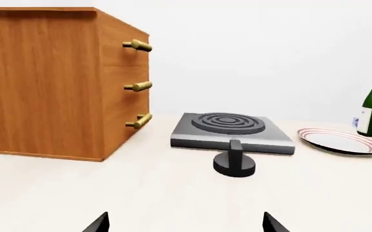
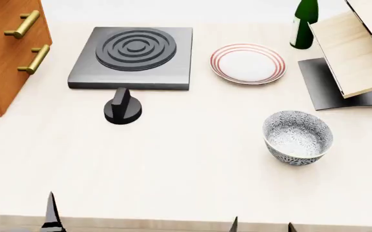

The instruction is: Put the bowl on the stove.

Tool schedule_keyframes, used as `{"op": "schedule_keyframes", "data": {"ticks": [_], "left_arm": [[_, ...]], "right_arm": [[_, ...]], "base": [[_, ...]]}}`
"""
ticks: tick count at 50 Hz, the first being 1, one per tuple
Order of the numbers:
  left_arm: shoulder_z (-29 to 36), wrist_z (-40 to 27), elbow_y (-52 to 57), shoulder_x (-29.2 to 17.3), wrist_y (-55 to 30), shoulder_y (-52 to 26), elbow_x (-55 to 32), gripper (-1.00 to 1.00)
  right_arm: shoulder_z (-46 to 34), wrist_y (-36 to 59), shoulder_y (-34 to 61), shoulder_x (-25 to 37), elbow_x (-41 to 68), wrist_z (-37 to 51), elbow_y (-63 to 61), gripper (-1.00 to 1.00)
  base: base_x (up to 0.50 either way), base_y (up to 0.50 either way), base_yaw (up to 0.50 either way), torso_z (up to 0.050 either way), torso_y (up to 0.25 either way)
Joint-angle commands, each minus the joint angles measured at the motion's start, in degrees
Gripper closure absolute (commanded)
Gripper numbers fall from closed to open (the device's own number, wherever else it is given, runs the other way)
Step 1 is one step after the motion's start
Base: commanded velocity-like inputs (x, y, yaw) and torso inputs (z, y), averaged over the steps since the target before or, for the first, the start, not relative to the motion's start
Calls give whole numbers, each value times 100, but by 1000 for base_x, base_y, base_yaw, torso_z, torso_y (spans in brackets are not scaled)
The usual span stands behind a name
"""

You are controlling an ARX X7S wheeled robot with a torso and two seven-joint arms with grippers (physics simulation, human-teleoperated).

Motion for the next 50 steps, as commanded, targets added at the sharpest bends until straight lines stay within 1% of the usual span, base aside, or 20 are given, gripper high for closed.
{"op": "schedule_keyframes", "data": {"ticks": [1, 2, 4, 5, 7, 8, 9, 10, 11, 12, 13, 14, 15, 18, 20, 21, 22, 25, 36, 50], "left_arm": [[-1201, -614, 1795, -294, -1345, -1372, -1019, -100], [-1320, -641, 2108, -422, -1546, -1579, -1182, -100], [-1713, -690, 2704, -627, -2002, -1989, -1852, -100], [-2155, -815, 3154, -852, -2391, -2343, -2536, -100], [-2636, -942, 3468, -995, -2641, -2601, -3294, -100], [-3139, -927, 3786, -1169, -2620, -2761, -4076, -100], [-3436, -954, 3913, -1255, -2602, -2825, -4579, -100], [-3783, -1010, 3988, -1339, -2560, -2894, -5348, -100], [-4391, -1025, 4112, -1602, -2350, -2830, -6208, -100], [-4622, -1056, 4166, -1758, -2295, -2793, -7040, -100], [-5047, -1340, 4158, -2068, -2128, -2800, -7899, -100], [-5298, -1502, 4166, -2255, -2004, -2818, -8420, -100], [-5474, -1493, 4195, -2383, -1920, -2823, -8705, -100], [-5962, -1387, 4290, -2752, -1757, -2761, -9392, -100], [-6246, -1376, 4296, -2914, -1630, -2760, -9748, -100], [-6253, -1376, 4296, -2916, -1630, -2755, -9755, -100], [-6409, -1356, 4306, -2972, -1511, -2799, -10021, -100], [-6608, -1318, 4362, -3080, -1504, -2734, -10131, -100], [-6595, -1249, 4407, -3024, -1497, -2762, -10123, -100], [-6596, -1253, 4395, -3018, -1512, -2757, -10069, -100]], "right_arm": [[1691, 2427, 1512, 578, 1583, 371, -1993, -100], [1834, 2627, 1654, 823, 1597, 435, -2176, -100], [2562, 3242, 1999, 1113, 2282, 498, -2408, -100], [2888, 3324, 2072, 1584, 2243, 463, -2460, -100], [3368, 3523, 2068, 1899, 2455, 406, -2506, -100], [4128, 3787, 1986, 2252, 2914, 207, -2629, -100], [4672, 3944, 1937, 2387, 3253, 129, -2750, -100], [5219, 4137, 1879, 2538, 3534, 134, -2869, -100], [6078, 4422, 1647, 2802, 4204, -123, -3022, -100], [6937, 4520, 1527, 2891, 4525, -285, -3027, -100], [7797, 4759, 1259, 3108, 4813, -366, -2976, -100], [8438, 4801, 1204, 3181, 4985, -398, -2945, -100], [8869, 5064, 1192, 3282, 5394, -329, -2856, -100], [9697, 5284, 909, 3411, 5955, -678, -2811, -100], [9970, 5344, 863, 3376, 6246, -824, -2776, -100], [9976, 5349, 860, 3378, 6257, -816, -2778, -100], [9992, 5334, 914, 3332, 6340, -847, -2771, -100], [9930, 5336, 927, 3254, 6382, -913, -2773, -100], [9664, 5328, 961, 3145, 6441, -1049, -2864, -100], [9262, 5172, 849, 2927, 6055, -1341, -2966, -100]], "base": [[0, 0, 0, 0, 0], [0, 0, 0, 0, 0], [0, 0, 0, 0, 0], [0, 0, 0, 0, 0], [0, 0, 0, 0, 0], [0, 0, 0, 0, 0], [0, 0, 0, 0, 0], [0, 0, 0, 0, 0], [0, 0, 0, 0, 0], [0, 0, 0, 0, 0], [0, 0, 0, 0, 0], [0, 0, 0, 0, 0], [0, 0, 0, 0, 0], [0, 0, 0, 0, 0], [0, 0, 0, 0, 0], [0, 0, 0, 0, 0], [0, 0, 0, 0, 0], [0, 0, 0, 0, 0], [0, 25, 0, 0, 0], [0, 500, 0, 0, 0]]}}
